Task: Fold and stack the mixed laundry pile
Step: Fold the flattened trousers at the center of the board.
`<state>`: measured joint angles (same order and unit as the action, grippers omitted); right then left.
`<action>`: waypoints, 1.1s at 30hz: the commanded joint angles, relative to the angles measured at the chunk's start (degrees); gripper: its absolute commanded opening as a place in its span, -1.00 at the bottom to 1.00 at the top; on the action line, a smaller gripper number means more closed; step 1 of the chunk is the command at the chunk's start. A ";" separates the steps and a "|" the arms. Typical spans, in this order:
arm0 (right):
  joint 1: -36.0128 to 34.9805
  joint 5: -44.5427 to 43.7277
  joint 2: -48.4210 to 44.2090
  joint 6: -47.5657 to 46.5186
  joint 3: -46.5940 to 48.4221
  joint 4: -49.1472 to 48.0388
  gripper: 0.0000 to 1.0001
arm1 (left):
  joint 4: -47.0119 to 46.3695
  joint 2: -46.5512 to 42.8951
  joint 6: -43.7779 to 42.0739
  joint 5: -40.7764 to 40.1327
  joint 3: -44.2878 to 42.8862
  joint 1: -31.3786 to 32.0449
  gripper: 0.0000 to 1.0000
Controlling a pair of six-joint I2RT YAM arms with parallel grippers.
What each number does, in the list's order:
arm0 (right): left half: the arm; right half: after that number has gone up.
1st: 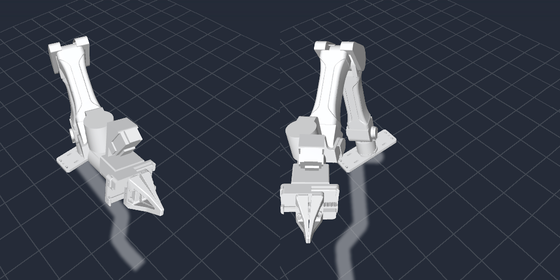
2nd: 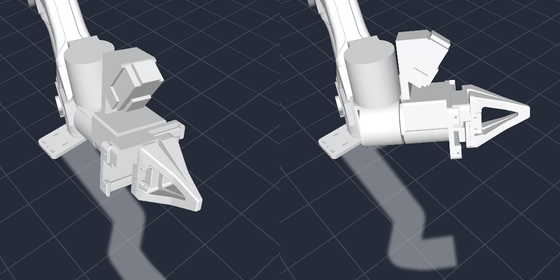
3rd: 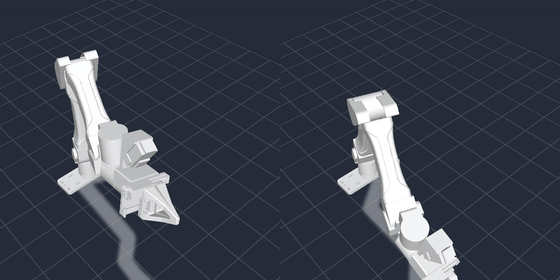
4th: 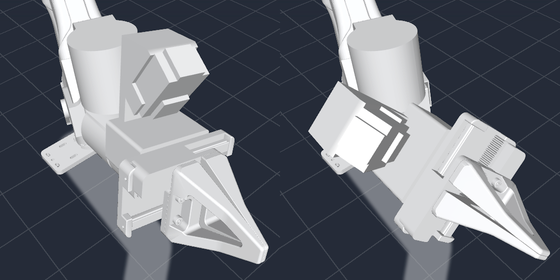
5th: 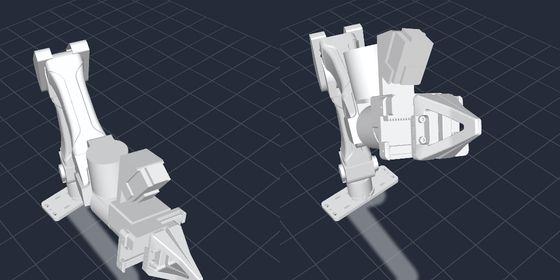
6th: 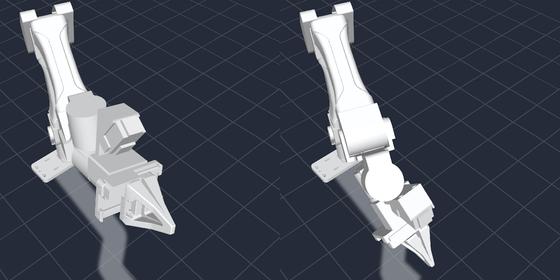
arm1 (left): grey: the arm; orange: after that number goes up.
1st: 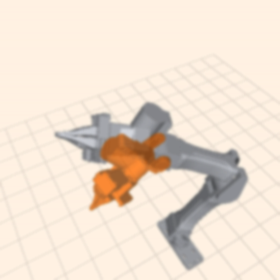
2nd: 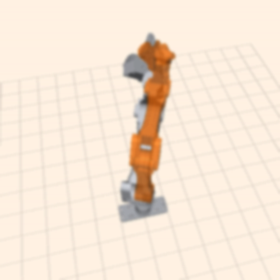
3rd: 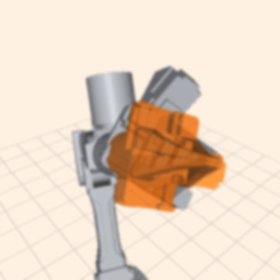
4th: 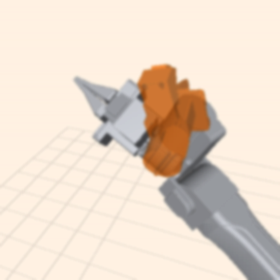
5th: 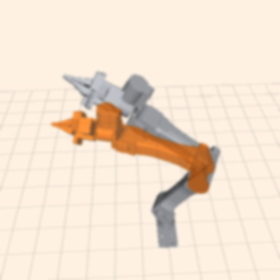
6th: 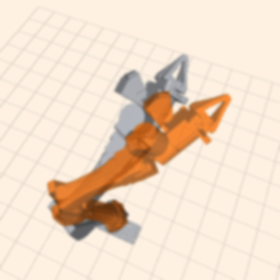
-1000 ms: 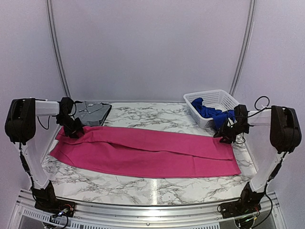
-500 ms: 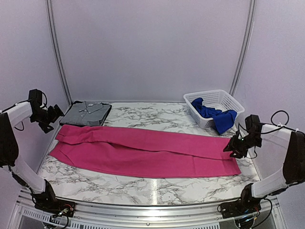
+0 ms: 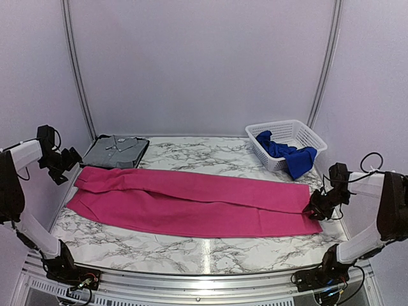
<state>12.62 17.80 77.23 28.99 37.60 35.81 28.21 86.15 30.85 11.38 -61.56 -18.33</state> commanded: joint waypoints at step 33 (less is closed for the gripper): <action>3.55 -1.14 2.51 -3.90 7.98 -2.23 -1.00 | -6.67 12.31 -0.72 10.01 3.86 -6.70 -0.44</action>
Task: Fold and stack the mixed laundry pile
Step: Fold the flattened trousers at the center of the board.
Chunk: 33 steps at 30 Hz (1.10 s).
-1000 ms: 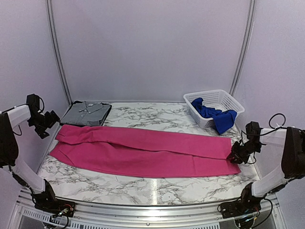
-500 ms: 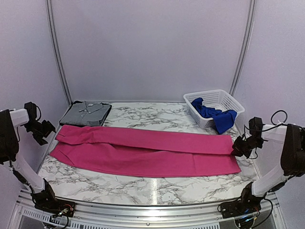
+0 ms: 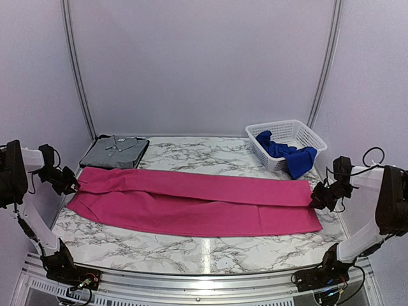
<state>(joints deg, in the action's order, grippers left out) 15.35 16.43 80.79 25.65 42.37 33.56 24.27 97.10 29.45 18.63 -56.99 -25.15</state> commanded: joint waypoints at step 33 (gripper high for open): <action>10.03 0.00 -15.17 1.70 -6.81 8.78 -1.00 | 16.88 -18.62 1.93 -8.97 12.03 -6.91 -1.00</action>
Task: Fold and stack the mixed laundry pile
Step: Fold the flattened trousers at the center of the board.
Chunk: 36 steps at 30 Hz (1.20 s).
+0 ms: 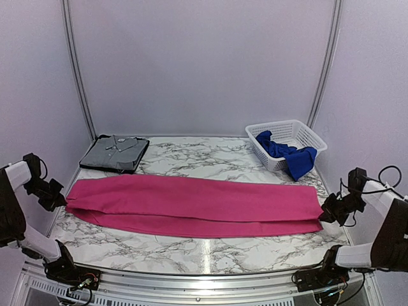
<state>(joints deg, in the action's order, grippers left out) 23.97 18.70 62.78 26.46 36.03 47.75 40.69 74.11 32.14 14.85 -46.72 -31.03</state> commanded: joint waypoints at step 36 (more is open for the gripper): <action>6.79 -3.20 3.69 2.45 7.64 -1.51 -1.00 | 2.66 0.81 -4.36 -9.33 -5.92 -3.89 -1.00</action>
<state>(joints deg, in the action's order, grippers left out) 29.93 17.89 67.44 28.71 34.54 47.68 46.33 79.88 27.86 7.94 -48.23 -34.02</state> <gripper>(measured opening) 0.004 0.009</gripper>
